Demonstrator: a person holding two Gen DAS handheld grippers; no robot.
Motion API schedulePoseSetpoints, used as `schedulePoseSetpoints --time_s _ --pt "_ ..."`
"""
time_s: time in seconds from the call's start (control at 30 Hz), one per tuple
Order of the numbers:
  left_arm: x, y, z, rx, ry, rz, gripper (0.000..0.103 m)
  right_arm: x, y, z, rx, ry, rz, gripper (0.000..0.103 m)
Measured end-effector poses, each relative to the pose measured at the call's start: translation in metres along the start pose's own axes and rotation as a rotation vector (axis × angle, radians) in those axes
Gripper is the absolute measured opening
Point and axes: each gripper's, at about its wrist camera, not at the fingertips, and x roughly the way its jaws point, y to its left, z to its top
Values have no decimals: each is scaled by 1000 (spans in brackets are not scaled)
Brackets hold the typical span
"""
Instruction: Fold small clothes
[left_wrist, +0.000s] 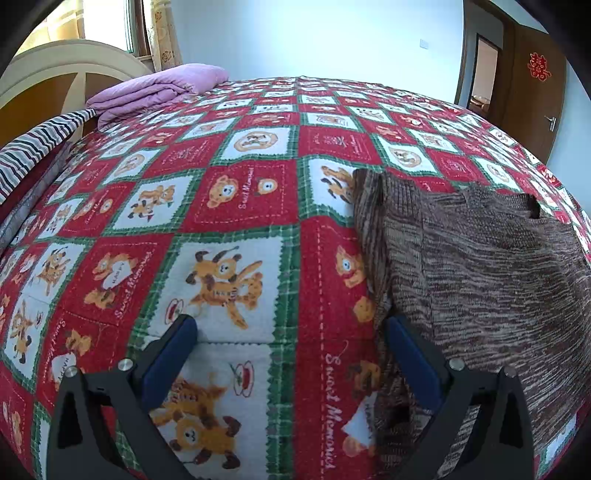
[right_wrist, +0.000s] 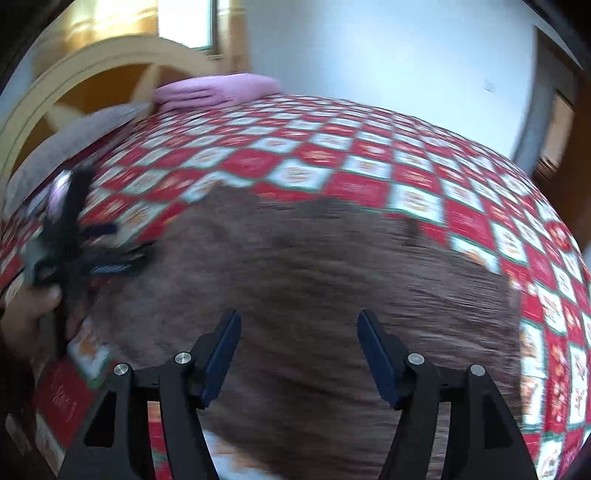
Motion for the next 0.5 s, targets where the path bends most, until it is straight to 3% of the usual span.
schedulePoseSetpoints --time_s 0.27,0.5 --pt "0 3 2 -11 10 -21 103 11 72 -30 -151 12 31 66" --pt "1 -2 5 13 14 -17 103 4 126 -47 -326 -39 16 66"
